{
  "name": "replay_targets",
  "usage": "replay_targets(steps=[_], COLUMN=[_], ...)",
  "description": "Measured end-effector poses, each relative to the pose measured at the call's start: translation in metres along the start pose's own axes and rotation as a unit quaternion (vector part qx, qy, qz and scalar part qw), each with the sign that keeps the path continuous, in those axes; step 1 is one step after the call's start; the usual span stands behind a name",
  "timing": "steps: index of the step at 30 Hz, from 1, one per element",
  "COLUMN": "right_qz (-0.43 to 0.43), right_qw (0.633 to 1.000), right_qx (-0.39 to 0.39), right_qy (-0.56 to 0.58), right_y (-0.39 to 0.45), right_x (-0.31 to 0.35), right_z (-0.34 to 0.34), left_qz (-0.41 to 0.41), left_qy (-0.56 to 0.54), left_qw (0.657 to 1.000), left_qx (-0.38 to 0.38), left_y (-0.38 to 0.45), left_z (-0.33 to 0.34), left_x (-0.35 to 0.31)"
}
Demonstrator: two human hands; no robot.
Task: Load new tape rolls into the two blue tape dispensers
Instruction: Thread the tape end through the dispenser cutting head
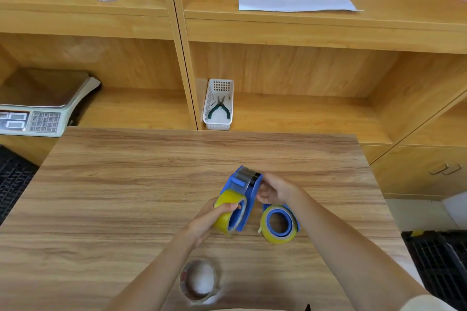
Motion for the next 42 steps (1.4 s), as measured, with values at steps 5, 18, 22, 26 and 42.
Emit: replay_targets(steps=[5,18,22,26,42], right_qz=[0.020,0.020,-0.043,-0.127,-0.153], right_qw=[0.986,0.977,0.977,0.980,0.922], right_qx=[0.113,0.067,0.051,0.090,-0.198], right_qy=[0.118,0.199,0.202,0.123,-0.295], right_y=[0.001,0.010,0.022,0.020,0.046], right_x=[-0.013,-0.018,-0.010,-0.001,-0.008], right_z=[0.036,0.033,0.032,0.041,0.039], left_qz=[0.034,0.006,-0.030,-0.079,0.115], left_qy=[0.021,-0.069,-0.139,-0.133,0.506], left_qw=[0.999,0.997,0.988,0.986,0.850], left_qx=[0.004,-0.026,-0.052,-0.064,-0.095], left_y=[0.002,0.022,0.035,0.047,0.069], left_z=[0.003,-0.005,-0.010,-0.013,-0.043], left_x=[-0.008,-0.001,0.006,0.013,-0.012])
Point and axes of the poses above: each hand's wrist, its own y-axis towards the middle knuckle, its own z-axis out of the palm, x = y × z, the point moved 9 cm from there along y, towards the middle knuckle, and after that the axes turned 15 degrees about -y, right-handed, at the moved point
